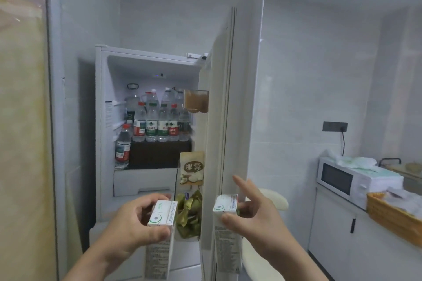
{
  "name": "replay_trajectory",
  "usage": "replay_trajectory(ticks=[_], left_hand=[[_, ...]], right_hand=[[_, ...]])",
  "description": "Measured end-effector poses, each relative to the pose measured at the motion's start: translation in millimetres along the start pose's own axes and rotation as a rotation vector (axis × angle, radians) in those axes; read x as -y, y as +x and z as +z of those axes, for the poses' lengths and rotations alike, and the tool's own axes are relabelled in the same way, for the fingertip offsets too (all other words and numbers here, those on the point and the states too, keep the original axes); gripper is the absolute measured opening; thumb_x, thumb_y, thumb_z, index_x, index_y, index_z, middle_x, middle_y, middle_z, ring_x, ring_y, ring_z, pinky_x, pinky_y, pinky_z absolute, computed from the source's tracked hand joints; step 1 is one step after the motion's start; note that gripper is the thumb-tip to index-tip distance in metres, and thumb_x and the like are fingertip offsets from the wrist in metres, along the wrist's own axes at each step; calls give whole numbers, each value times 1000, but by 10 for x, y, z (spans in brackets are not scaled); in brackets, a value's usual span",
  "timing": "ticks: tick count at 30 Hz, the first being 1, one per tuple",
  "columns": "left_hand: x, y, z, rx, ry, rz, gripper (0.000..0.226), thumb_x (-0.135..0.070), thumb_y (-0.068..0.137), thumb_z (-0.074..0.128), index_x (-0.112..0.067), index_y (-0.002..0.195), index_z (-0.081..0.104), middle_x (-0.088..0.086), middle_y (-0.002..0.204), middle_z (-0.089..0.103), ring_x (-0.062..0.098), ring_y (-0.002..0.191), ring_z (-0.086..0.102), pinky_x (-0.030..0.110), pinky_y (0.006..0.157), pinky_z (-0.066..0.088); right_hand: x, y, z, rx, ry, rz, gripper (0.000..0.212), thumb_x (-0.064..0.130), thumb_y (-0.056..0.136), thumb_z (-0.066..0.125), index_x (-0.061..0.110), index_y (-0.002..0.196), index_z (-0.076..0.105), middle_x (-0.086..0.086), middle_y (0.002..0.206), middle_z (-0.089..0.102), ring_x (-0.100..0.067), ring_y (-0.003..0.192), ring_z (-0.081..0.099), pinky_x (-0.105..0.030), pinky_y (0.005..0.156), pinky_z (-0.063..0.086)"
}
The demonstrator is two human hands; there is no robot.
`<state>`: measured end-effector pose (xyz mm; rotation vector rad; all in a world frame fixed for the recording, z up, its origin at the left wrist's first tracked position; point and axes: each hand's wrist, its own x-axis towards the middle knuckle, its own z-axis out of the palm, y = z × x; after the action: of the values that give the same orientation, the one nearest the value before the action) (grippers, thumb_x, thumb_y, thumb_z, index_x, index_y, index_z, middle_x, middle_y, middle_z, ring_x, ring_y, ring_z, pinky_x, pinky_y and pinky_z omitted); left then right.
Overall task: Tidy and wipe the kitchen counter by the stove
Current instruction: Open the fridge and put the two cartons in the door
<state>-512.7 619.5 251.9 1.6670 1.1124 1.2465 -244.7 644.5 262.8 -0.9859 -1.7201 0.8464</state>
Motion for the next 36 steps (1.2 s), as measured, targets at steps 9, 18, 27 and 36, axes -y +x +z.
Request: replay_trajectory(ticks=[9, 18, 27, 36], left_hand=[[-165, 403, 375, 72, -14, 84, 97, -63, 34, 91, -18, 116, 66, 5, 105, 73, 20, 97, 69, 28, 73, 54], [-167, 476, 454, 49, -19, 82, 96, -66, 31, 89, -22, 113, 68, 1, 102, 74, 19, 95, 69, 29, 72, 56], [-165, 496, 443, 44, -26, 89, 96, -69, 25, 88, -24, 108, 71, 1, 101, 74, 22, 94, 69, 35, 73, 56], [-249, 503, 411, 78, 12, 96, 96, -63, 25, 91, -23, 110, 69, 1, 102, 74, 17, 94, 69, 31, 73, 57]], right_hand=[[-135, -51, -399, -149, 58, 66, 90, 34, 53, 80, 58, 132, 44, -19, 146, 45, -10, 97, 68, -19, 79, 53], [-73, -99, -850, -227, 14, 167, 92, 27, 62, 78, 46, 144, 39, -20, 92, 70, -20, 85, 72, -29, 84, 55], [-52, -95, -1040, -265, 48, 193, 85, 11, 77, 79, 37, 147, 37, 0, 86, 74, -7, 80, 72, -17, 72, 49], [-66, -208, -770, -385, 62, 88, 74, 31, 61, 83, 23, 131, 59, 6, 109, 73, -8, 102, 68, -36, 92, 56]])
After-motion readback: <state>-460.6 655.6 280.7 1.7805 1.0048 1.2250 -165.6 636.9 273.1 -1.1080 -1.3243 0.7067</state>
